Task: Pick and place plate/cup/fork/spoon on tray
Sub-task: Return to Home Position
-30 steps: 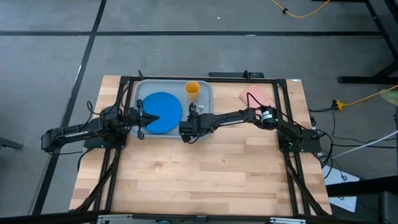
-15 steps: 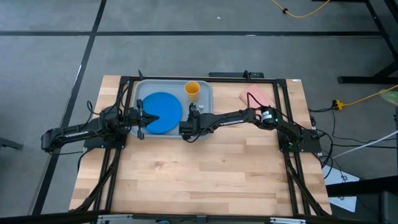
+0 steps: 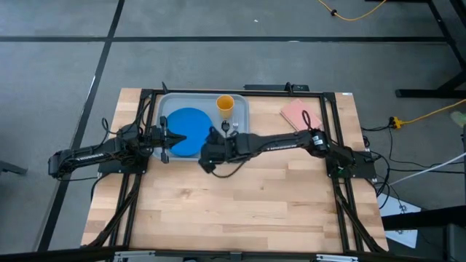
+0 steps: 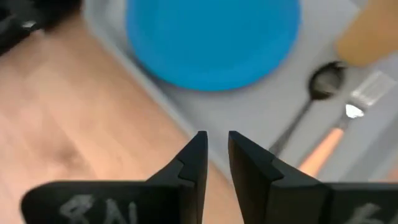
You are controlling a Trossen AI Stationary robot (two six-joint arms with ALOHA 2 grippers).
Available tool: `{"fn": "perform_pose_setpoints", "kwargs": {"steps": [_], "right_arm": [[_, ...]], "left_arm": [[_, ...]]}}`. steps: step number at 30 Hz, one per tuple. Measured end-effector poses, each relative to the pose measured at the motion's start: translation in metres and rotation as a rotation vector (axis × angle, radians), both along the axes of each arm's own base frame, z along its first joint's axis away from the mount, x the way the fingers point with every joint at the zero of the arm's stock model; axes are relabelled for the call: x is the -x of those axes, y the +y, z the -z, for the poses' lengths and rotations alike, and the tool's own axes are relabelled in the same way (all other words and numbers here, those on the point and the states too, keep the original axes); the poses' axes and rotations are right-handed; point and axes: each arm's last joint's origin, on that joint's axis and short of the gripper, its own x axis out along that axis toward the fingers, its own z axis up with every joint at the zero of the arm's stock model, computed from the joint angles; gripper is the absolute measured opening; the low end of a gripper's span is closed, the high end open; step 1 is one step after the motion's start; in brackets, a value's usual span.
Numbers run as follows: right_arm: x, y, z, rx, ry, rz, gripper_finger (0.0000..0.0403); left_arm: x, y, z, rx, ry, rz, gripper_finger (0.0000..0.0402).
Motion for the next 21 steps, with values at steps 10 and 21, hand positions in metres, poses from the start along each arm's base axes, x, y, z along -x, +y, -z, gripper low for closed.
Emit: {"fn": "perform_pose_setpoints", "kwargs": {"steps": [10, 21], "right_arm": [[-0.007, 0.042, 0.018, 0.069, -0.053, -0.196, 0.0069], [-0.006, 0.065, 0.044, 0.135, -0.029, -0.346, 0.0069]], "left_arm": [[0.000, 0.000, 0.000, 0.000, 0.000, 0.000, 0.0000], [0.000, 0.000, 0.000, 0.000, 0.000, 0.000, 0.0000]]}}
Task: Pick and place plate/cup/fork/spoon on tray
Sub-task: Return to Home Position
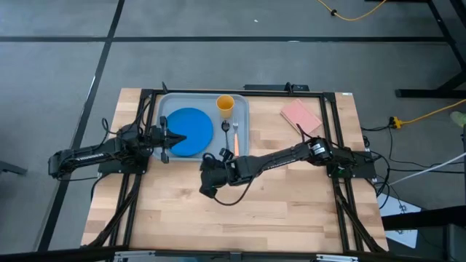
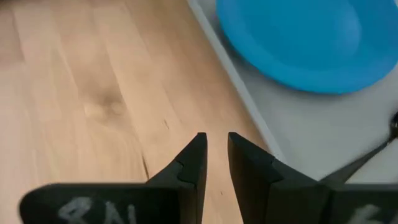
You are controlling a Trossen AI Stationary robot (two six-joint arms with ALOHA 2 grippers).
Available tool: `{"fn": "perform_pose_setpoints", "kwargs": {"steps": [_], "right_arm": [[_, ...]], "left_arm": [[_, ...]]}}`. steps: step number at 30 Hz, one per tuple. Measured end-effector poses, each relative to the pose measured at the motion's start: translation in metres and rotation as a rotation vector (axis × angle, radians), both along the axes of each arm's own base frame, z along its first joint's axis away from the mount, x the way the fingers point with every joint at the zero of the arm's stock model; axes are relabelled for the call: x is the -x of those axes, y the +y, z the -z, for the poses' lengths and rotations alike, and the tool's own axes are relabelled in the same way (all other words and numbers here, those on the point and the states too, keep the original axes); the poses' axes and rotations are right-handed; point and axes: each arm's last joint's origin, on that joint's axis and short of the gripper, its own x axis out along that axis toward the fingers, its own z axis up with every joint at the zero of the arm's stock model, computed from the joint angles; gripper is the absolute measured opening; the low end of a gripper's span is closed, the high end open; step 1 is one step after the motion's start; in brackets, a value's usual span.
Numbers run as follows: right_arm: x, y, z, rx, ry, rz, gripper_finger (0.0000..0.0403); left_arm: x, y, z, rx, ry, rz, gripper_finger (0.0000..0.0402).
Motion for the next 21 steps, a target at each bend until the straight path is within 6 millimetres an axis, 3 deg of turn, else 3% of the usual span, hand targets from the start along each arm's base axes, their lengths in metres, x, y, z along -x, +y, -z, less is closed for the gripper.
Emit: {"fn": "perform_pose_setpoints", "kwargs": {"steps": [6, 9, 15, 18, 21], "right_arm": [[0.008, 0.013, 0.025, -0.030, 0.034, 0.004, 0.0069], [0.015, 0.021, 0.050, -0.069, 0.052, 0.008, 0.0069], [0.024, 0.031, 0.082, -0.205, -0.052, -0.135, 0.0069], [0.044, 0.028, 0.096, -0.241, -0.056, -0.151, 0.0069], [0.076, 0.020, 0.091, -0.285, -0.092, -0.118, 0.0069]], "left_arm": [[0.000, 0.000, 0.000, 0.000, 0.000, 0.000, 0.0000], [0.000, 0.000, 0.000, 0.000, 0.000, 0.000, 0.0000], [0.000, 0.000, 0.000, 0.000, 0.000, 0.000, 0.0000], [0.000, 0.000, 0.000, 0.000, 0.000, 0.000, 0.0000], [0.000, 0.000, 0.000, 0.000, 0.000, 0.000, 0.0000]]}}
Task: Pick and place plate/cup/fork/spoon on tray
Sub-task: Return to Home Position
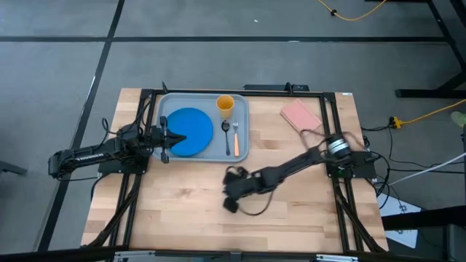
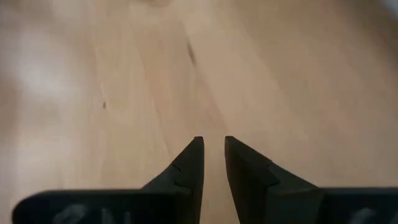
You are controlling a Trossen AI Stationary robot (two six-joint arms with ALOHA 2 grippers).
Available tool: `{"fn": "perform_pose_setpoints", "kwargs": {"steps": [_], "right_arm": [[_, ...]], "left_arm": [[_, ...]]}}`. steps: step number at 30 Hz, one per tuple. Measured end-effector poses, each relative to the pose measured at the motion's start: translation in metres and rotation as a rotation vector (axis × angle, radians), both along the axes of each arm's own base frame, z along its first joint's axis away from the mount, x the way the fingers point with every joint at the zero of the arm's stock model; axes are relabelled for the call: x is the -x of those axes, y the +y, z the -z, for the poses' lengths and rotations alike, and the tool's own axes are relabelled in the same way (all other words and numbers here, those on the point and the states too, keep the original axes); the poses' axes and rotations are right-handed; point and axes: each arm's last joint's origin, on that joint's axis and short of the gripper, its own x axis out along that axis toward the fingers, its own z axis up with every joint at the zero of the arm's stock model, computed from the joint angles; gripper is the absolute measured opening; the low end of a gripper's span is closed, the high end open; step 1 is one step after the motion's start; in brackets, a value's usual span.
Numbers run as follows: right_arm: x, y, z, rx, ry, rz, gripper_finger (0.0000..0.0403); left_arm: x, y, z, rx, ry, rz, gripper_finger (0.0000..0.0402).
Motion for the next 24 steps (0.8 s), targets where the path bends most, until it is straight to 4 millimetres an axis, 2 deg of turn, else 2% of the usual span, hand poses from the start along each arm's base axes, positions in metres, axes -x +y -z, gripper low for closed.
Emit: {"fn": "perform_pose_setpoints", "kwargs": {"steps": [4, 7, 9, 12, 17, 21, 24], "right_arm": [[0.059, -0.018, -0.018, -0.060, -0.044, 0.038, 0.0069], [0.109, -0.035, -0.033, -0.080, -0.150, 0.021, 0.0069], [0.137, -0.046, -0.035, -0.058, -0.243, -0.008, 0.0069], [0.175, -0.059, -0.025, -0.016, -0.360, -0.069, 0.0069], [0.215, -0.069, -0.019, -0.047, -0.441, -0.209, 0.0069], [0.238, -0.073, -0.026, -0.035, -0.496, -0.389, 0.0069], [0.254, -0.079, -0.028, -0.001, -0.479, -0.411, 0.0069]], "left_arm": [[0.000, 0.000, 0.000, 0.000, 0.000, 0.000, 0.0000], [0.000, 0.000, 0.000, 0.000, 0.000, 0.000, 0.0000], [0.000, 0.000, 0.000, 0.000, 0.000, 0.000, 0.0000], [0.000, 0.000, 0.000, 0.000, 0.001, 0.000, 0.0000], [0.000, 0.000, 0.000, 0.000, 0.000, 0.000, 0.0000], [0.000, 0.000, 0.000, 0.000, 0.000, 0.000, 0.0000], [0.000, 0.000, 0.000, 0.000, 0.000, 0.000, 0.0000]]}}
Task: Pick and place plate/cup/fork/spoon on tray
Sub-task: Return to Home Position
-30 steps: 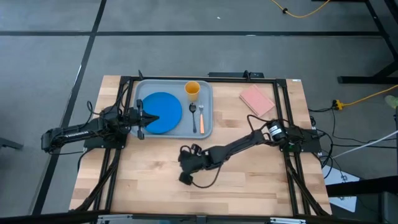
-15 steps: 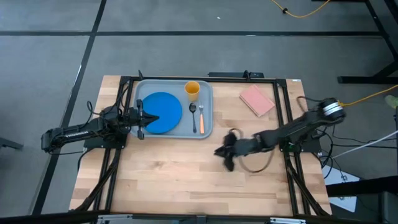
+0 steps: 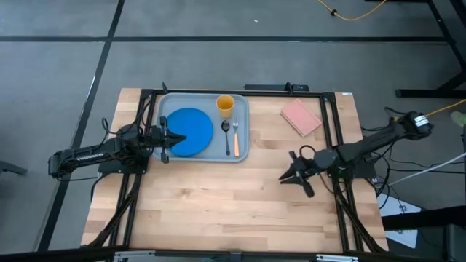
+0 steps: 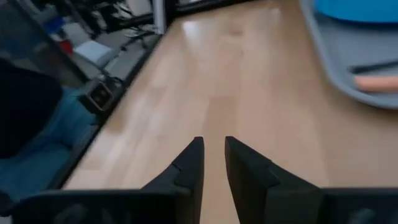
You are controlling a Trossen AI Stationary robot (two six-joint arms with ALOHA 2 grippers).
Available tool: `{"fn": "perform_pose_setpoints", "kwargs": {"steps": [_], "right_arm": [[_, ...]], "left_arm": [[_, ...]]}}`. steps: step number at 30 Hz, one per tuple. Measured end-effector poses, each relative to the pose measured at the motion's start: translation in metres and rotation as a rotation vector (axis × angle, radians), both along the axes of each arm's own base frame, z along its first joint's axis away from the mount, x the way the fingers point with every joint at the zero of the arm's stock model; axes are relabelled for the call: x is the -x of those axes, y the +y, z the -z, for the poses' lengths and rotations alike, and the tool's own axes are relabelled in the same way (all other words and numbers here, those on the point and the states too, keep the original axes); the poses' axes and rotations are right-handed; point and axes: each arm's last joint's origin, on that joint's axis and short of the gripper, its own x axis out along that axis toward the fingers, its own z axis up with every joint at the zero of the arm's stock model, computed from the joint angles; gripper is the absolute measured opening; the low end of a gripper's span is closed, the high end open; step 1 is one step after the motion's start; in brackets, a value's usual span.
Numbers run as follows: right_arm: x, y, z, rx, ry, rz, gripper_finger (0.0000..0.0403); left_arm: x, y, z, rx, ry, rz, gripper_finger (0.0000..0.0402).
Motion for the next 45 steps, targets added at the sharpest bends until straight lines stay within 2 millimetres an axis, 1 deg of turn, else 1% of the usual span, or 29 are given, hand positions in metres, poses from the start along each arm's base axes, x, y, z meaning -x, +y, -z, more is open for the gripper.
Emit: {"fn": "perform_pose_setpoints", "kwargs": {"steps": [3, 6, 12, 18, 21, 24, 25, 27, 30, 31, 34, 40, 45], "right_arm": [[0.013, -0.006, -0.003, 0.023, 0.028, 0.049, 0.0069], [0.021, -0.010, -0.008, 0.027, 0.011, 0.081, 0.0069], [0.034, -0.017, -0.021, 0.110, -0.110, 0.032, 0.0069], [0.052, -0.026, -0.034, 0.149, -0.247, 0.047, 0.0069], [0.063, -0.031, -0.035, 0.172, -0.274, 0.056, 0.0069], [0.071, -0.035, -0.027, 0.167, -0.298, 0.097, 0.0069], [0.072, -0.036, -0.022, 0.163, -0.312, 0.106, 0.0069], [0.068, -0.036, -0.010, 0.158, -0.323, 0.121, 0.0069], [0.063, -0.036, -0.007, 0.138, -0.401, 0.115, 0.0069], [0.062, -0.036, -0.004, 0.146, -0.394, 0.109, 0.0069], [0.062, -0.038, -0.006, 0.159, -0.416, 0.112, 0.0069], [0.061, -0.041, -0.004, 0.173, -0.401, 0.133, 0.0069], [0.060, -0.046, -0.004, 0.184, -0.390, 0.185, 0.0069]], "left_arm": [[0.000, 0.000, 0.000, 0.000, 0.000, 0.000, 0.0000], [0.000, 0.000, 0.000, 0.000, 0.000, 0.000, 0.0000], [0.000, 0.000, 0.000, 0.000, 0.000, 0.000, 0.0000], [0.000, 0.000, 0.000, 0.000, 0.000, 0.000, 0.0000], [0.000, 0.000, 0.000, 0.000, 0.000, 0.000, 0.0000], [0.000, 0.000, 0.000, 0.000, 0.000, 0.000, 0.0000], [0.000, 0.000, 0.000, 0.000, 0.000, 0.000, 0.0000], [0.000, 0.000, 0.000, 0.000, 0.000, 0.000, 0.0000], [0.000, 0.000, 0.000, -0.001, -0.002, 0.000, 0.0000], [0.000, 0.000, 0.000, 0.000, 0.000, 0.000, 0.0000], [0.000, 0.000, -0.001, -0.002, -0.007, -0.001, 0.0000], [0.000, 0.000, 0.000, -0.001, -0.003, 0.000, 0.0000], [0.000, 0.000, 0.000, -0.001, -0.003, 0.000, 0.0000]]}}
